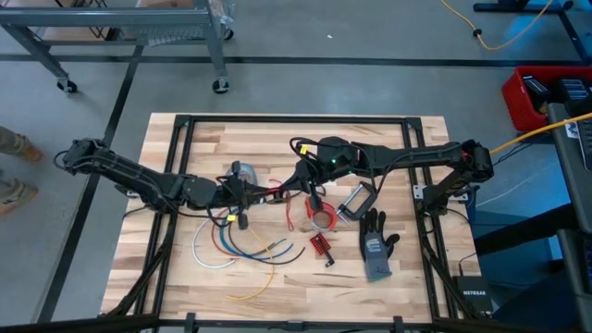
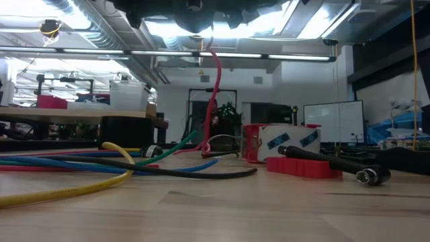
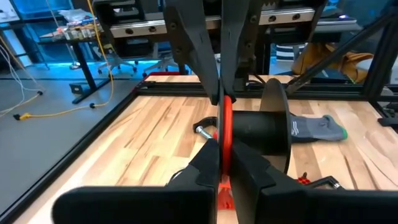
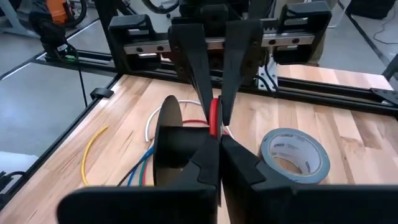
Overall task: Coil cords
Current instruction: Uncoil the red wire from the spool
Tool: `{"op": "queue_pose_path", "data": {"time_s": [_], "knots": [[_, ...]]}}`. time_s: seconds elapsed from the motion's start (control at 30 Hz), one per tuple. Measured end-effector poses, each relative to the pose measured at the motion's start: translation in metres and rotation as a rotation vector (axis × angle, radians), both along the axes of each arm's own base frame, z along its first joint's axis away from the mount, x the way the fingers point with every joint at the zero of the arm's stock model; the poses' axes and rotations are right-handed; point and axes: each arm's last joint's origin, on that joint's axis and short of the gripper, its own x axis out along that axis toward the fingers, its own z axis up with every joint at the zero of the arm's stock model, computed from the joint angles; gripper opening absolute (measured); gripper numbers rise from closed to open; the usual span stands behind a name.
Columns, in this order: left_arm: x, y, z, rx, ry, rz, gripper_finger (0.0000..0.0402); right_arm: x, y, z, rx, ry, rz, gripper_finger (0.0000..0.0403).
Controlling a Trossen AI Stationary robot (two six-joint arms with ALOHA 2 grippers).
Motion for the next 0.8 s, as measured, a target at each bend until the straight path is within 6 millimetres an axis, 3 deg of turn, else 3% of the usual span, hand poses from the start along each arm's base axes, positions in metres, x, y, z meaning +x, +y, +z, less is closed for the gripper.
{"op": "queue_pose_path", "data": {"time_s": [0.2,0.57,0.8], "knots": [[-0.001,0.001,0.002,-0.002,-0.007,0.011,0.0006,0.001,-0.001,0.001,-0.024,-0.012,-0.053,0.0054],[-0.018,0.005,0.015,-0.012,-0.037,0.005,0.0004,0.001,-0.002,0.001,-0.024,-0.008,-0.056,0.0168],[-0.019,0.004,0.013,-0.025,-0.007,-0.020,0.0004,0.001,-0.002,0.001,-0.028,-0.009,-0.054,0.0179]]}}
